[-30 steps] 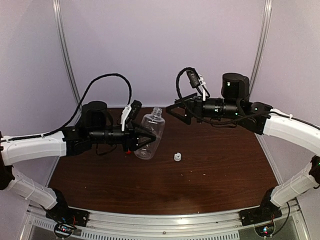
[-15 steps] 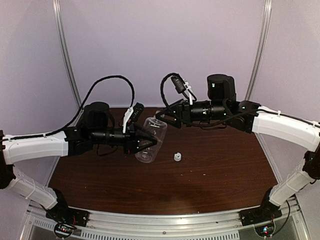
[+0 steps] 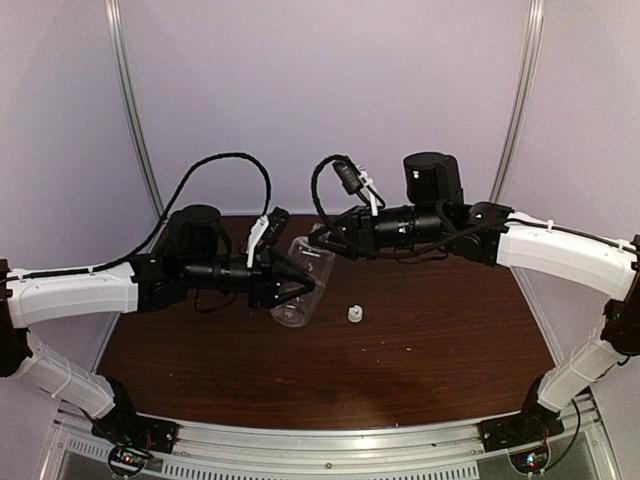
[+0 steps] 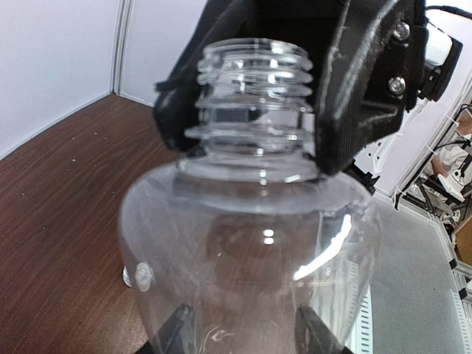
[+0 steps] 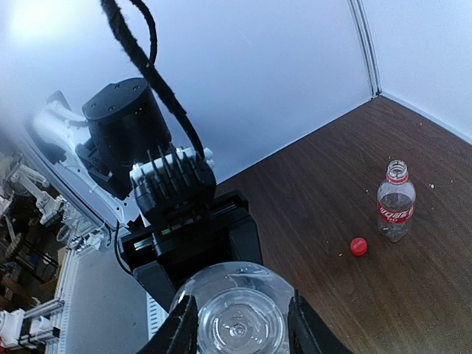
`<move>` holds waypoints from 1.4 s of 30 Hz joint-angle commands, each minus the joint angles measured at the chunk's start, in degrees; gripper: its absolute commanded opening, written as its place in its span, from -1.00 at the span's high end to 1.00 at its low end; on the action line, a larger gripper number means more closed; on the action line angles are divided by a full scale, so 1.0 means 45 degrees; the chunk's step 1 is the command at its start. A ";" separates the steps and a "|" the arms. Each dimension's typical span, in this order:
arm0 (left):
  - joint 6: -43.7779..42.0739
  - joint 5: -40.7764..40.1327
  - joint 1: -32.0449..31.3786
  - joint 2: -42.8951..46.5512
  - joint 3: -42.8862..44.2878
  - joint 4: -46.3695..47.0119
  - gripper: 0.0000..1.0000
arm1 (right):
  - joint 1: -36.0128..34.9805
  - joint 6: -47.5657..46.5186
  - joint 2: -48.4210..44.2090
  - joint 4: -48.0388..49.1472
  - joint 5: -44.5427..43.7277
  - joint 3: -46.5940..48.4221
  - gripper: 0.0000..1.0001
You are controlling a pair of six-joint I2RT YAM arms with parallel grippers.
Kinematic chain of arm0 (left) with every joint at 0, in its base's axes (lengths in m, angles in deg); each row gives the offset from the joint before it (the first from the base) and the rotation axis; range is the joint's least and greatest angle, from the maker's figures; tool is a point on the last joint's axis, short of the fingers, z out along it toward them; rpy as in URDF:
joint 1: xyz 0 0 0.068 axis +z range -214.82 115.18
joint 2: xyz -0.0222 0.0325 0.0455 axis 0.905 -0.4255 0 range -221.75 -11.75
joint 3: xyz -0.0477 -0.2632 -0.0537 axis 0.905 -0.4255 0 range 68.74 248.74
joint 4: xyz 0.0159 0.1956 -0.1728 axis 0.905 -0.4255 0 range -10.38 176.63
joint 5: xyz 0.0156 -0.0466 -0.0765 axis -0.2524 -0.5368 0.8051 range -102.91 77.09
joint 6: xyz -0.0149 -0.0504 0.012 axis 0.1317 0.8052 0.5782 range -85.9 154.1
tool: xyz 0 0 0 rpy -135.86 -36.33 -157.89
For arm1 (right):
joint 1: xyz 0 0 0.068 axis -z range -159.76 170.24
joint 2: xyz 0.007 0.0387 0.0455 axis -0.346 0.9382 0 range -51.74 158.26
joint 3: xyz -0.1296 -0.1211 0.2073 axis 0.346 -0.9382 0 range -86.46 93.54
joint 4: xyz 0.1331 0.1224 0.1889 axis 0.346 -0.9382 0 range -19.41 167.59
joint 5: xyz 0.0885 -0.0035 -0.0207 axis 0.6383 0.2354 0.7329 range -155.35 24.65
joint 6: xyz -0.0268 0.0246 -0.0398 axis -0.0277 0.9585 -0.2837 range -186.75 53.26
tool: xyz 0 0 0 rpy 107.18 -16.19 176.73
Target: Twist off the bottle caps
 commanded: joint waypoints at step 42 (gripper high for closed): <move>-0.0168 -0.4674 -0.0063 0.0695 0.0462 -0.1565 -0.95 | 0.0812 -0.0764 0.2992 -0.1370 -1.2647 0.1146 1.00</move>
